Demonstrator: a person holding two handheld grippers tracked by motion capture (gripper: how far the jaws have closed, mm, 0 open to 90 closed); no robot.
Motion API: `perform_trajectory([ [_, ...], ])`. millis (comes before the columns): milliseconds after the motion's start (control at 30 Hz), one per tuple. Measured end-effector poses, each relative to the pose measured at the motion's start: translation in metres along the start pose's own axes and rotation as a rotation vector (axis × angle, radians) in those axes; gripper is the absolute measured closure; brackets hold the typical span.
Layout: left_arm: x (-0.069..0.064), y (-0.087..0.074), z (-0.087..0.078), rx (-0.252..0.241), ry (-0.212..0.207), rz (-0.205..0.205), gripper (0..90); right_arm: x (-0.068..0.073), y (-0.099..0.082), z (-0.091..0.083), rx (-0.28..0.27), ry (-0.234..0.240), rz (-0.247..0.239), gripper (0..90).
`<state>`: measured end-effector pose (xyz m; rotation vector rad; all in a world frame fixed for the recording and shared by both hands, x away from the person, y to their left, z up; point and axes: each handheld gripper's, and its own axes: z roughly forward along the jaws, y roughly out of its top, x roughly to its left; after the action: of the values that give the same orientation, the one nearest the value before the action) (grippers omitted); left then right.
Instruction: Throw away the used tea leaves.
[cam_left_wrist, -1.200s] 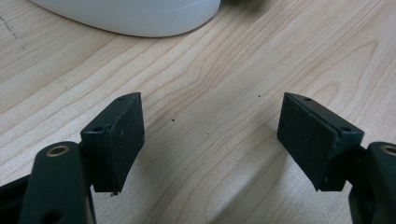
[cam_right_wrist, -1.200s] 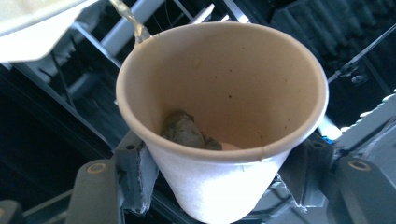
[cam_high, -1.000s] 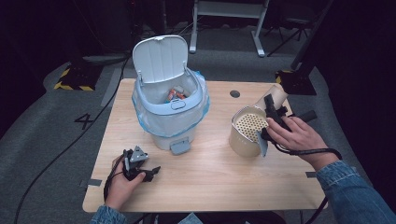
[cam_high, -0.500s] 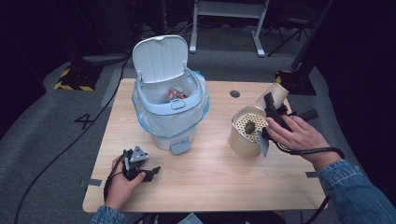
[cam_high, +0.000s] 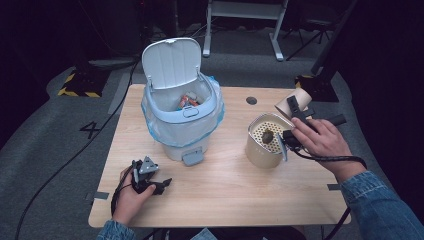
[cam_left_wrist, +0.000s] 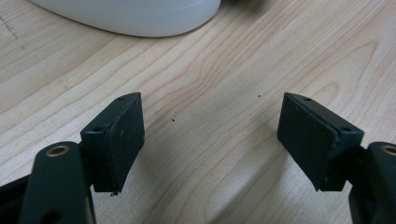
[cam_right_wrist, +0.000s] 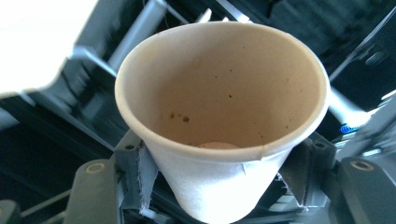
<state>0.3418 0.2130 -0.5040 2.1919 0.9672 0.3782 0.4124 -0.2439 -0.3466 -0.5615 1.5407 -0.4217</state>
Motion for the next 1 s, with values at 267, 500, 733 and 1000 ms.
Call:
perform_trajectory([
  [267,0.000,0.000,0.000,0.000,0.000,0.000,23.6,-0.006,-0.031,0.011,-0.173,0.251,0.584,35.0],
  [500,0.000,0.000,0.000,0.000,-0.001,0.000,23.6,0.007,-0.052,0.025,-0.342,0.494,1.152,34.5],
  [733,0.000,0.000,0.000,0.000,0.000,-0.002,23.6,0.020,-0.062,0.032,-0.504,0.689,1.556,33.6],
  [1000,0.000,0.000,0.000,-0.001,-0.001,-0.003,23.6,0.032,-0.068,0.036,-0.623,0.821,1.812,33.1],
])
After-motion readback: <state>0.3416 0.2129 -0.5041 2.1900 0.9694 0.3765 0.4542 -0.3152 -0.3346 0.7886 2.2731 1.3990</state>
